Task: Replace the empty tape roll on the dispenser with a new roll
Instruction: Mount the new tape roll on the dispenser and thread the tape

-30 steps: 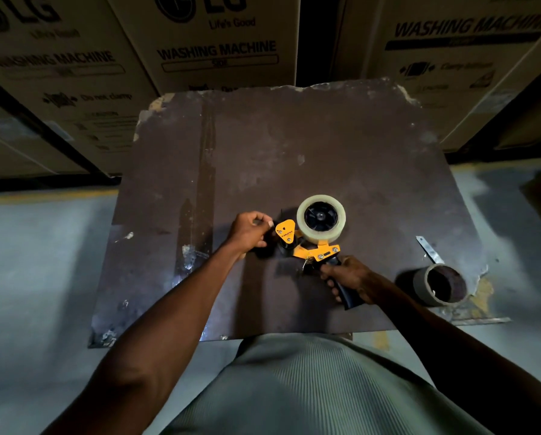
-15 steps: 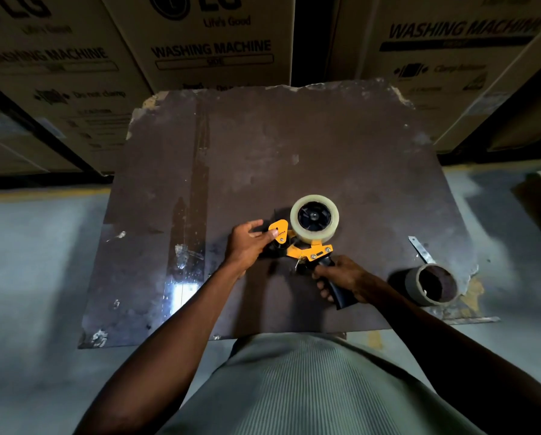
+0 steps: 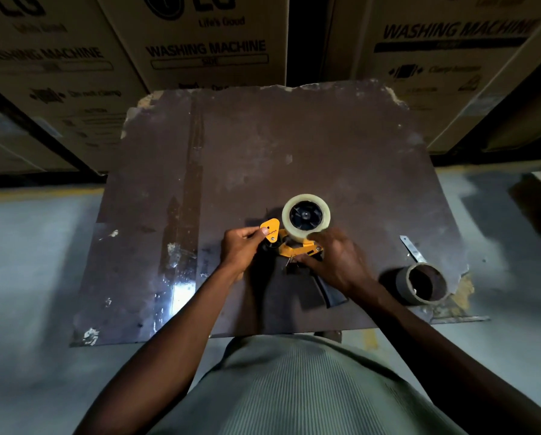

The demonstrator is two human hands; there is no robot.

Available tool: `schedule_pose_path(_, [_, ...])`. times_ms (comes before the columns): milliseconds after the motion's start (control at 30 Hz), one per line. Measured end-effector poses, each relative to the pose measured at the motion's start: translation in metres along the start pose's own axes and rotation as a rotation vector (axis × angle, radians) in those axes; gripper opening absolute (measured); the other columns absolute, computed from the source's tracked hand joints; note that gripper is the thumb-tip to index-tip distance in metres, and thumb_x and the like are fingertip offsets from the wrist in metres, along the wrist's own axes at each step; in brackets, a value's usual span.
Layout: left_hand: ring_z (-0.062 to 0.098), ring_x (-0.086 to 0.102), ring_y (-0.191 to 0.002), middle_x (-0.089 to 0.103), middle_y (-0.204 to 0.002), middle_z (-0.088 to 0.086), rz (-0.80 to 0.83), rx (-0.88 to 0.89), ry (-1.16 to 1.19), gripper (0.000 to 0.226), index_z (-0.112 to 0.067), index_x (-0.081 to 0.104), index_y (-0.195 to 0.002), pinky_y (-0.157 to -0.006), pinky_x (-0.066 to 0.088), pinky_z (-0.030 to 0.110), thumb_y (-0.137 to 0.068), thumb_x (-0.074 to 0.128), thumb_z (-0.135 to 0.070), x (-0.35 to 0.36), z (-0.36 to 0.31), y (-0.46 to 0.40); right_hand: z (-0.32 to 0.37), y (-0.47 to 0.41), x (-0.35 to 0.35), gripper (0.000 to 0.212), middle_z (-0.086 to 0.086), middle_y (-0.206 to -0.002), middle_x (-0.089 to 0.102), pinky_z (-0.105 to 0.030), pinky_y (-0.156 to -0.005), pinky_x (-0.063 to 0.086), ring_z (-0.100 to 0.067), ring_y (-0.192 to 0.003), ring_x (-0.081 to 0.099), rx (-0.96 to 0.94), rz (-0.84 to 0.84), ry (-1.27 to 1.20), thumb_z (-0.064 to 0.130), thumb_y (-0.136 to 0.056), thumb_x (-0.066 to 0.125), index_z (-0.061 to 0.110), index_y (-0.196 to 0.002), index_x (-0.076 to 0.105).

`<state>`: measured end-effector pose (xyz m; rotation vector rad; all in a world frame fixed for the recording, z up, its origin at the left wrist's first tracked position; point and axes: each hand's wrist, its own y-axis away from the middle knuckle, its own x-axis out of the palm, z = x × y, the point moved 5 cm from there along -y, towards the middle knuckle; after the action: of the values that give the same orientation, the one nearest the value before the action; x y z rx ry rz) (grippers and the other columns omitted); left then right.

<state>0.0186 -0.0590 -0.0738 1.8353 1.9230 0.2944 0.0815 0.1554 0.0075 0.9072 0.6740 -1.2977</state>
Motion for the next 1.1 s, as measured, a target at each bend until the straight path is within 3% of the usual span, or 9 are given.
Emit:
schedule_pose_path(67, [0.013,0.050,-0.063,0.067,-0.071,0.001,-0.010,-0.002,0.002,0.020,-0.018,0.078,-0.101,-0.063,0.043,0.032,-0.084,0.076,-0.029,0.000,0.000,0.001,0.009,-0.011,0.005,0.048,-0.004,-0.119,0.065,-0.042,-0.088,0.052,-0.031,-0.111,0.057,-0.147,0.038,0.063,0.053,-0.076,0.075,0.030,-0.117,0.071])
schedule_pose_path(233, [0.009,0.054,-0.068,0.071,-0.081,0.002,0.000,-0.030,-0.004,0.028,-0.010,0.076,-0.109,-0.064,0.046,0.027,-0.086,0.075,-0.026,-0.001,-0.003,0.002,0.023,-0.029,0.023,0.041,0.003,-0.115,0.071,-0.046,-0.084,0.050,-0.028,-0.105,0.060,-0.352,0.170,0.179,0.057,-0.075,0.065,0.034,-0.108,0.074])
schedule_pose_path(367, [0.009,0.058,-0.070,0.074,-0.082,0.000,0.004,-0.034,-0.040,0.028,-0.013,0.077,-0.107,-0.065,0.049,0.028,-0.085,0.076,-0.030,-0.003,-0.002,0.000,0.021,-0.037,0.028,0.038,0.005,-0.104,0.072,-0.046,-0.084,0.050,-0.024,-0.102,0.062,-0.393,0.202,0.106,0.063,-0.079,0.058,0.031,-0.092,0.075])
schedule_pose_path(567, [0.013,0.059,-0.073,0.075,-0.084,0.003,0.012,-0.019,-0.038,0.023,-0.016,0.077,-0.103,-0.066,0.049,0.030,-0.084,0.076,-0.030,-0.004,-0.001,-0.002,0.021,-0.042,0.034,0.026,0.000,-0.083,0.074,-0.043,-0.068,0.052,-0.021,-0.084,0.066,-0.425,0.131,0.017,0.047,-0.081,0.070,0.022,-0.077,0.077])
schedule_pose_path(867, [0.011,0.053,-0.066,0.071,-0.077,0.001,0.010,-0.002,-0.039,0.026,-0.012,0.077,-0.104,-0.063,0.045,0.028,-0.085,0.076,-0.029,-0.003,0.000,-0.001,0.023,-0.047,0.040,0.038,-0.006,-0.088,0.076,-0.039,-0.071,0.048,-0.030,-0.086,0.069,-0.297,0.010,0.073,0.052,-0.085,0.054,0.022,-0.087,0.078])
schedule_pose_path(967, [0.012,0.057,-0.070,0.074,-0.081,0.002,0.012,-0.003,-0.037,0.024,-0.015,0.077,-0.102,-0.068,0.048,0.030,-0.084,0.076,-0.030,-0.003,-0.001,-0.001,0.017,-0.038,0.030,0.035,-0.005,-0.090,0.074,-0.042,-0.073,0.053,-0.028,-0.089,0.068,-0.244,-0.105,-0.017,0.053,-0.088,0.056,0.024,-0.094,0.075])
schedule_pose_path(1100, [0.015,0.063,-0.080,0.077,-0.093,0.007,0.023,-0.008,-0.026,0.021,-0.016,0.077,-0.102,-0.076,0.052,0.034,-0.085,0.076,-0.028,-0.002,-0.001,0.000,-0.025,-0.009,0.013,0.037,-0.008,-0.104,0.074,-0.040,-0.077,0.056,-0.028,-0.095,0.068,0.095,-0.249,-0.161,0.054,-0.092,0.055,0.023,-0.105,0.069])
